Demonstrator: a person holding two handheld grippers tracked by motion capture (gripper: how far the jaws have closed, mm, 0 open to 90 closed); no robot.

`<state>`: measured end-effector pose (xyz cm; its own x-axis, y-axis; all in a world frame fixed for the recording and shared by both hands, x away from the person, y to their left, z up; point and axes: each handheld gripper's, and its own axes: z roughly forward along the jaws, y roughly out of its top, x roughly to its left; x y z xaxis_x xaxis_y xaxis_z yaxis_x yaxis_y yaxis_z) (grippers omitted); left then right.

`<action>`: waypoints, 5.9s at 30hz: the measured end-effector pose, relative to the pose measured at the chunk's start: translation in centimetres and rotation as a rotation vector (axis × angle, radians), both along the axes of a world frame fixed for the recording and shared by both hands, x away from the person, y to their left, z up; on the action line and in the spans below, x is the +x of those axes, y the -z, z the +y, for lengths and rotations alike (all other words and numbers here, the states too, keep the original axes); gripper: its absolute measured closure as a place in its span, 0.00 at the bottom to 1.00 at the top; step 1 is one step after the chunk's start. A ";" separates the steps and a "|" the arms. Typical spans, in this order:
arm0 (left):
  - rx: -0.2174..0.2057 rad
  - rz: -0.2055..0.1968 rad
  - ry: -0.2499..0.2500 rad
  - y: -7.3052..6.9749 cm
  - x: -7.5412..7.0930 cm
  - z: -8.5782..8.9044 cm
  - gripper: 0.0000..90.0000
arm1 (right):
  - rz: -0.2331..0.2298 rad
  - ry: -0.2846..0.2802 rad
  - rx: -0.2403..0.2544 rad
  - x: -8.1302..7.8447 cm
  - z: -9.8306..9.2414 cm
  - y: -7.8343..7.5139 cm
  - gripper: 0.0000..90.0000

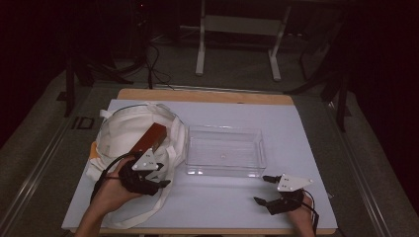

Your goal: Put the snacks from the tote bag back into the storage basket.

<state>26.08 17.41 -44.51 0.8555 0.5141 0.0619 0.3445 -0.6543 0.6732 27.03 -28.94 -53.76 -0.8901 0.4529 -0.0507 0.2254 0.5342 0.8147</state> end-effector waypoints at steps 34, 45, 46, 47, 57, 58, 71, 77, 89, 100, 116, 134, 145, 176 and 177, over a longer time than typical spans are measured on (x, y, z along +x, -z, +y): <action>0.039 0.001 -0.072 -1.8 0.7 3.2 0.47 | -0.003 -0.001 -0.005 -0.1 0.1 0.0 0.19; 0.047 -0.002 -0.100 -2.1 1.3 3.6 0.48 | -0.004 0.000 -0.004 -0.1 0.1 0.0 0.19; 0.047 0.002 -0.106 -2.1 1.4 3.7 0.47 | -0.003 0.000 -0.003 -0.1 0.1 0.0 0.19; 0.047 0.002 -0.107 -2.1 1.4 3.7 0.47 | -0.003 0.000 -0.004 -0.1 0.1 0.0 0.19; 0.057 0.004 -0.123 -2.2 1.8 4.0 0.47 | -0.004 -0.001 -0.004 -0.1 0.1 0.0 0.19; 0.059 0.005 -0.126 -2.2 1.8 4.0 0.47 | -0.005 -0.001 -0.004 -0.1 0.1 0.0 0.19; 0.093 0.018 -0.148 -2.2 2.7 4.1 0.46 | -0.005 0.000 -0.006 -0.1 0.1 0.0 0.19; 0.100 0.020 -0.158 -2.1 3.0 4.1 0.46 | -0.006 0.000 -0.006 -0.1 0.1 0.0 0.19; 0.124 0.042 -0.197 -1.6 3.6 4.6 0.45 | -0.006 -0.001 -0.006 -0.1 0.1 0.0 0.19; 0.177 0.036 -0.237 -1.3 4.0 4.5 0.41 | -0.006 -0.002 -0.006 -0.1 0.1 0.0 0.19; 0.223 0.059 -0.287 -0.8 4.8 4.5 0.36 | -0.007 -0.002 -0.006 -0.1 0.1 0.0 0.19; 0.258 0.121 -0.342 0.1 6.3 4.7 0.34 | -0.008 -0.005 -0.007 -0.1 0.1 0.0 0.19; 0.295 0.173 -0.362 1.0 7.1 5.2 0.35 | -0.008 -0.006 -0.008 -0.1 0.1 0.0 0.19; 0.397 0.433 -0.356 3.2 10.6 7.5 0.42 | -0.006 -0.009 -0.009 -0.1 0.1 0.0 0.19; 0.398 0.439 -0.354 3.3 10.6 7.5 0.42 | -0.007 -0.009 -0.009 -0.1 0.1 0.0 0.19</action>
<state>36.67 24.91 -47.82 0.6291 0.7773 -0.0098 0.7690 -0.6204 0.1545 26.91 -28.82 -53.77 -0.8936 0.4448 -0.0606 0.2155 0.5435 0.8113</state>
